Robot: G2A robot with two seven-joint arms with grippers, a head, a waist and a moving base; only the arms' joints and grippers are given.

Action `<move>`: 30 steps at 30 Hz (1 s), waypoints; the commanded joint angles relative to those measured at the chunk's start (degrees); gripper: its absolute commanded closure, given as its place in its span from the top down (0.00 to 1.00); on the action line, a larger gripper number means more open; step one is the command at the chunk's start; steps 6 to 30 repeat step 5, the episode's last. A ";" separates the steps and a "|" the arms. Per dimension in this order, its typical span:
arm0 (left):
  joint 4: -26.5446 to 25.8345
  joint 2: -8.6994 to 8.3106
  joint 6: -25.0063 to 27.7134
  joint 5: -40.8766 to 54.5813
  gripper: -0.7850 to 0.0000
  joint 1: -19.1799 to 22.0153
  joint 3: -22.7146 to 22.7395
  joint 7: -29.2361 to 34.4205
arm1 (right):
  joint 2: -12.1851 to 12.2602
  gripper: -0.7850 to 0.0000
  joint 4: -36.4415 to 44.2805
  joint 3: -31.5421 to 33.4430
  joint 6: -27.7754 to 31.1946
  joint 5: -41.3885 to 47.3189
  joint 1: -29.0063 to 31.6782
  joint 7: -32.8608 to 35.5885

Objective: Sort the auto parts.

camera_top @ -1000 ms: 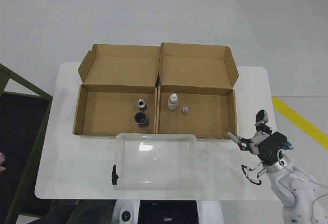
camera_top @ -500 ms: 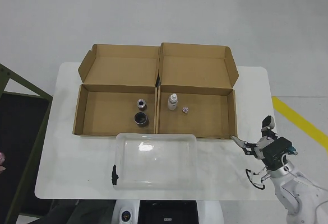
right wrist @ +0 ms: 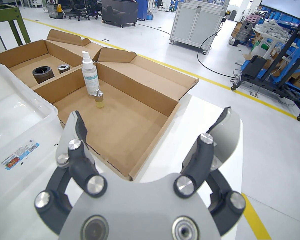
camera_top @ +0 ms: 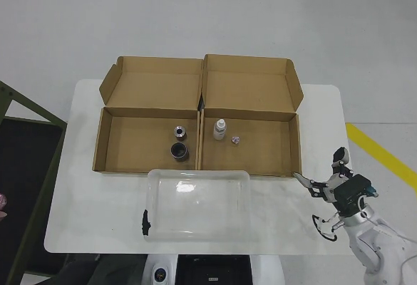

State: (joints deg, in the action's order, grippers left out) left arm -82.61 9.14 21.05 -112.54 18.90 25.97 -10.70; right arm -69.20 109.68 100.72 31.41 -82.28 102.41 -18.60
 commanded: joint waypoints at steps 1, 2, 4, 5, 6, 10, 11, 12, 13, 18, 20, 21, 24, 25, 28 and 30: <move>0.00 0.00 0.00 0.00 1.00 0.00 0.00 0.00 | 0.00 1.00 0.00 0.00 0.00 0.00 0.00 0.00; 0.00 0.00 0.00 0.00 1.00 0.00 0.00 0.00 | 0.00 1.00 0.00 0.00 0.00 0.00 0.00 0.00; 0.00 0.00 0.00 0.00 1.00 0.00 0.00 0.00 | 0.00 1.00 0.00 0.00 0.00 0.00 0.00 0.00; 0.00 0.00 0.00 0.00 1.00 0.00 0.00 0.00 | 0.00 1.00 0.00 0.00 0.00 0.00 0.00 0.00; 0.00 0.00 0.00 0.00 1.00 0.00 0.00 0.00 | 0.00 1.00 0.00 0.00 0.00 0.00 0.00 0.00; 0.00 0.00 0.00 0.00 1.00 0.00 0.00 0.00 | 0.00 1.00 0.00 0.00 0.00 0.00 0.00 0.00; 0.00 0.00 0.00 0.00 1.00 0.00 0.00 0.00 | 0.00 1.00 0.00 0.00 0.00 0.00 0.00 0.00; 0.00 0.00 0.00 0.00 1.00 0.00 0.00 0.00 | 0.00 1.00 0.00 0.00 0.00 0.00 0.00 0.00; 0.00 0.00 0.00 0.00 1.00 0.00 0.00 0.00 | 0.00 1.00 0.00 0.00 0.00 0.00 0.00 0.00; 0.00 0.00 0.00 0.00 1.00 0.00 0.00 0.00 | 0.00 1.00 0.00 0.00 0.00 0.00 0.00 0.00; 0.00 0.00 0.00 0.00 1.00 0.00 0.00 0.00 | 0.00 1.00 0.00 0.00 0.00 0.00 0.00 0.00; 0.00 0.00 0.00 0.00 1.00 0.00 0.00 0.00 | 0.00 1.00 0.00 0.00 0.00 0.00 0.00 0.00; 0.00 0.00 0.00 0.00 1.00 0.00 0.00 0.00 | 0.00 1.00 0.00 0.00 0.00 0.00 0.00 0.00; 0.00 0.00 0.00 0.00 1.00 0.00 0.00 0.00 | 0.00 1.00 0.00 0.00 0.00 0.00 0.00 0.00; 0.00 0.00 0.00 0.00 1.00 0.00 0.00 0.00 | 0.00 1.00 0.00 0.00 0.00 0.00 0.00 0.00; 0.00 0.00 0.00 0.00 1.00 0.00 0.00 0.00 | 0.00 1.00 0.00 0.00 0.00 0.00 0.00 0.00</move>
